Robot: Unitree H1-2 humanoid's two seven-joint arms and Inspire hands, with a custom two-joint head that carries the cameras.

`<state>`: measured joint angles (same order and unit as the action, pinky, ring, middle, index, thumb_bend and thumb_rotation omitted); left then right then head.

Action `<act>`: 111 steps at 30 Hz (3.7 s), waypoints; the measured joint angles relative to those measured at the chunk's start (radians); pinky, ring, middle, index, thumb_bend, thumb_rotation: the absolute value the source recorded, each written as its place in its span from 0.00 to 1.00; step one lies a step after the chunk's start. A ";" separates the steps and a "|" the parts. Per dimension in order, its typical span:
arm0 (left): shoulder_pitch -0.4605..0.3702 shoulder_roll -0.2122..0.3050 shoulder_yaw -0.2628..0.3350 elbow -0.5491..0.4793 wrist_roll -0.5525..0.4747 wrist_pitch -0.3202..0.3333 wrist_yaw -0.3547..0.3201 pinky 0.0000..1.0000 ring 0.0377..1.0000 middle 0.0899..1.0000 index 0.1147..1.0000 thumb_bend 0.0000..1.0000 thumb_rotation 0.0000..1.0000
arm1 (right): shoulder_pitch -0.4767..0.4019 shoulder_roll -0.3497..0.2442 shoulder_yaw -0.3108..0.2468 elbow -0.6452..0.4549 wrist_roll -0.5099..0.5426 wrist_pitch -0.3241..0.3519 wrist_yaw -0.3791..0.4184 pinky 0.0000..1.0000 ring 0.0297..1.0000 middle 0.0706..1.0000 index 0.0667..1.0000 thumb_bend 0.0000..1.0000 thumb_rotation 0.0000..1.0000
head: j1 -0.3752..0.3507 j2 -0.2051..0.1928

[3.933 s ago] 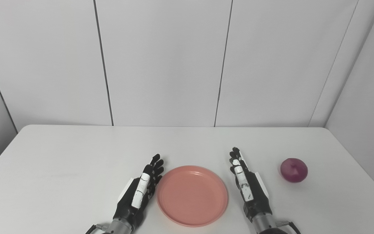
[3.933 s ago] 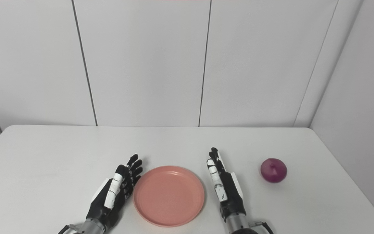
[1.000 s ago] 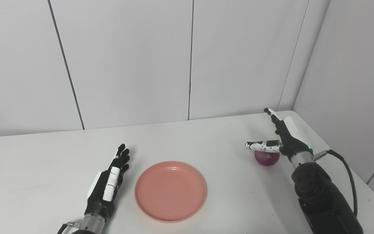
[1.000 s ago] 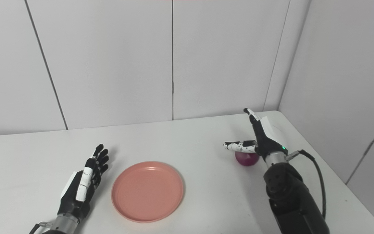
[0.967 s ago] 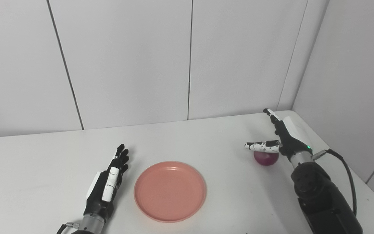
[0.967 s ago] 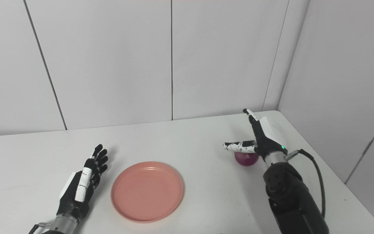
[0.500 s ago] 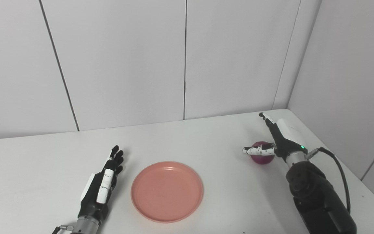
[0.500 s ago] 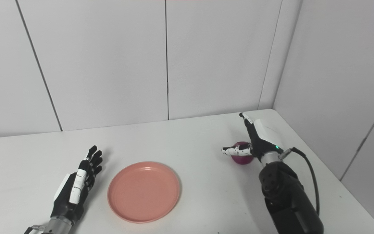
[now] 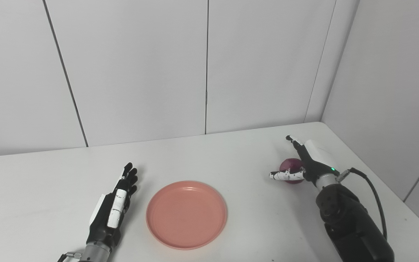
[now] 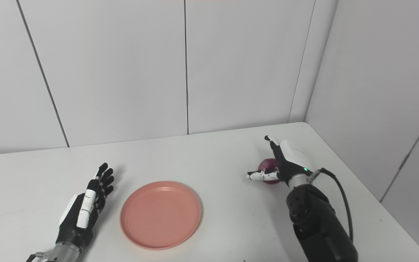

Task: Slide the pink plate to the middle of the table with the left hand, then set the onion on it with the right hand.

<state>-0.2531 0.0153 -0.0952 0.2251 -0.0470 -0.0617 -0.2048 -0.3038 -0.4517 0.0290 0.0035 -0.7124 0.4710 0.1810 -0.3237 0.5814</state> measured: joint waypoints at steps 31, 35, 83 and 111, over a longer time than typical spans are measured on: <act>0.002 -0.001 -0.002 -0.034 0.000 0.007 -0.008 1.00 1.00 1.00 1.00 0.80 1.00 | -0.011 0.060 -0.061 0.031 -0.028 0.000 0.010 0.39 0.49 0.45 0.70 0.56 0.00 | 0.003 0.012; 0.002 -0.001 -0.003 -0.034 0.000 0.007 -0.008 1.00 1.00 1.00 1.00 0.80 1.00 | -0.010 0.053 -0.048 0.027 -0.015 -0.001 -0.021 0.35 0.45 0.45 0.66 0.55 0.00 | 0.006 0.011; 0.014 -0.031 -0.023 -0.065 0.018 0.045 0.011 1.00 1.00 1.00 1.00 0.78 1.00 | 0.025 0.209 0.142 -0.100 0.191 -0.202 -0.188 0.32 0.38 0.49 0.53 0.52 0.00 | 0.080 0.017; 0.015 -0.067 -0.044 -0.067 0.037 0.045 0.030 1.00 1.00 1.00 1.00 0.76 1.00 | 0.021 0.275 0.308 0.015 0.209 -0.381 -0.124 0.32 0.35 0.44 0.53 0.50 0.00 | 0.198 0.026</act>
<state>-0.2377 -0.0515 -0.1389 0.1582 -0.0104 -0.0172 -0.1743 -0.2825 -0.1769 0.3366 0.0186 -0.5036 0.0899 0.0575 -0.1259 0.6074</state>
